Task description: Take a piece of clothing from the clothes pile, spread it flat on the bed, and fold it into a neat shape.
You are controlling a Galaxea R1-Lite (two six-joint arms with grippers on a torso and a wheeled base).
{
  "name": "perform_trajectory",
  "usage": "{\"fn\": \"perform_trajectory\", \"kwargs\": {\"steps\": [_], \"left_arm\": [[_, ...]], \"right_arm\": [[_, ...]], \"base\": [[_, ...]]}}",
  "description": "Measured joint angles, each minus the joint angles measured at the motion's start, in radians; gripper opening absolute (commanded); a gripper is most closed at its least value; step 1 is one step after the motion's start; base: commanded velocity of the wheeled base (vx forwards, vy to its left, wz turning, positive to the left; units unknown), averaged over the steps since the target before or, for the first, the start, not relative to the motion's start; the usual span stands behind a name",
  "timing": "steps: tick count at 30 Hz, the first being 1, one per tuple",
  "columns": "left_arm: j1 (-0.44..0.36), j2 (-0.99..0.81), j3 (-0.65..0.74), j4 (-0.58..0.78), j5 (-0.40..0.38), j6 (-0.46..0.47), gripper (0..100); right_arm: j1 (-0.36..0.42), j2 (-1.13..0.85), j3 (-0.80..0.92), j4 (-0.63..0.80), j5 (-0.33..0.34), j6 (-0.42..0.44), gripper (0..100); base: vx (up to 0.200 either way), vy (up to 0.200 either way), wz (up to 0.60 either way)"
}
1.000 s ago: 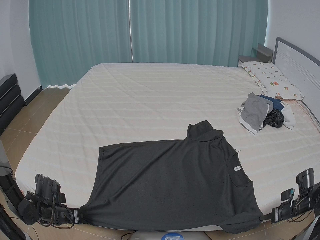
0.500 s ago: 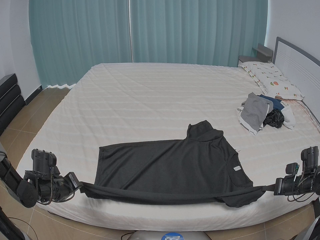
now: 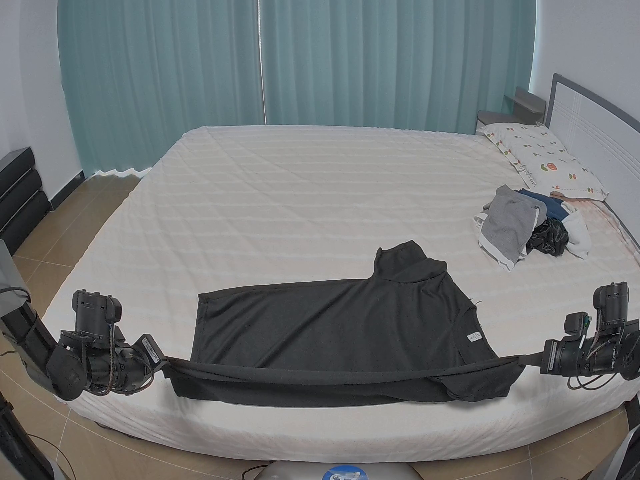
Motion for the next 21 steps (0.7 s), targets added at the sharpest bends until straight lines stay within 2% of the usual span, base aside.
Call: {"fn": "perform_trajectory", "kwargs": {"steps": [7,11,14,21], "left_arm": [[-0.003,0.049,-0.030,0.002,0.001,-0.004,0],[-0.005,0.088,-0.072,-0.001,0.003,-0.037,0],[-0.006,0.119,-0.114,-0.003,0.004,-0.078,0],[-0.007,0.130,-0.123,0.001,0.003,-0.084,0]], "right_arm": [[0.021,0.099,-0.011,-0.093,-0.009,0.000,0],[0.029,0.167,-0.035,-0.147,-0.027,0.009,0],[0.034,0.219,-0.067,-0.200,-0.047,0.028,0],[0.042,0.235,-0.072,-0.264,-0.048,0.087,0]], "base": [[0.000,0.000,0.00],[0.000,0.000,0.00],[0.000,0.000,0.00],[0.000,0.000,0.00]]}}
